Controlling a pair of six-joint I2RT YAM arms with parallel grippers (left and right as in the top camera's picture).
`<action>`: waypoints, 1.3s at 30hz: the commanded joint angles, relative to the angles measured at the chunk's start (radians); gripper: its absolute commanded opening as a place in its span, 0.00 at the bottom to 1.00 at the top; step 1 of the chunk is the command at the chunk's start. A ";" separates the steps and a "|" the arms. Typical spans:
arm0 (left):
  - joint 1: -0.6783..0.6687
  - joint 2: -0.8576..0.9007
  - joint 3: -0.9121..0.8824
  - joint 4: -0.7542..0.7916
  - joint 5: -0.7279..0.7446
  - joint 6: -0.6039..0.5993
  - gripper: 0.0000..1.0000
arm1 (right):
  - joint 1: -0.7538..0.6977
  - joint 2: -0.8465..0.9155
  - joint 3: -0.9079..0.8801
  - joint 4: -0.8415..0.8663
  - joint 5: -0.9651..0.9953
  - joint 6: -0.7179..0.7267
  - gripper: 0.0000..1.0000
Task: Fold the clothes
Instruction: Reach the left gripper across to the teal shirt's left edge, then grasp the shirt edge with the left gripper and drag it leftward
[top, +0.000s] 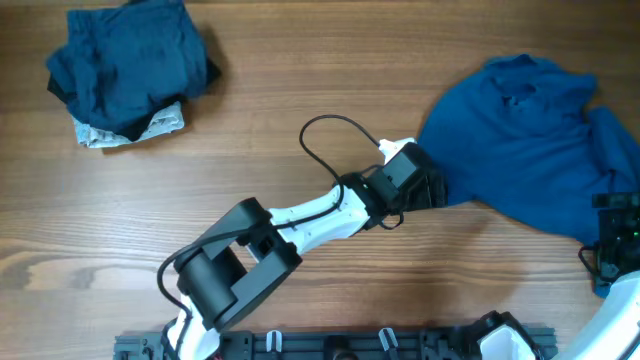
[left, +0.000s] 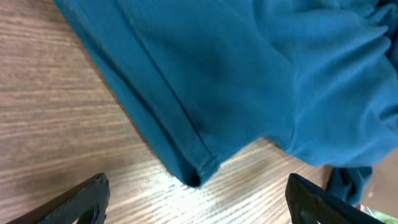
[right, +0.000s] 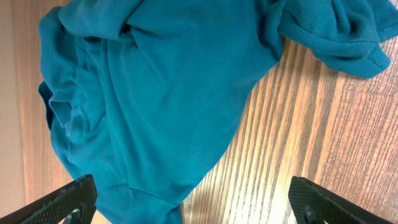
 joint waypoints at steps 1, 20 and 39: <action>-0.002 0.039 0.069 -0.005 -0.061 0.073 0.89 | -0.005 0.006 0.015 -0.004 0.010 0.014 1.00; -0.083 0.121 0.204 -0.075 -0.211 0.297 0.73 | -0.005 0.006 0.015 -0.004 0.010 0.010 1.00; -0.059 0.172 0.205 -0.090 -0.190 0.292 0.42 | -0.005 0.006 0.015 -0.044 0.014 -0.011 1.00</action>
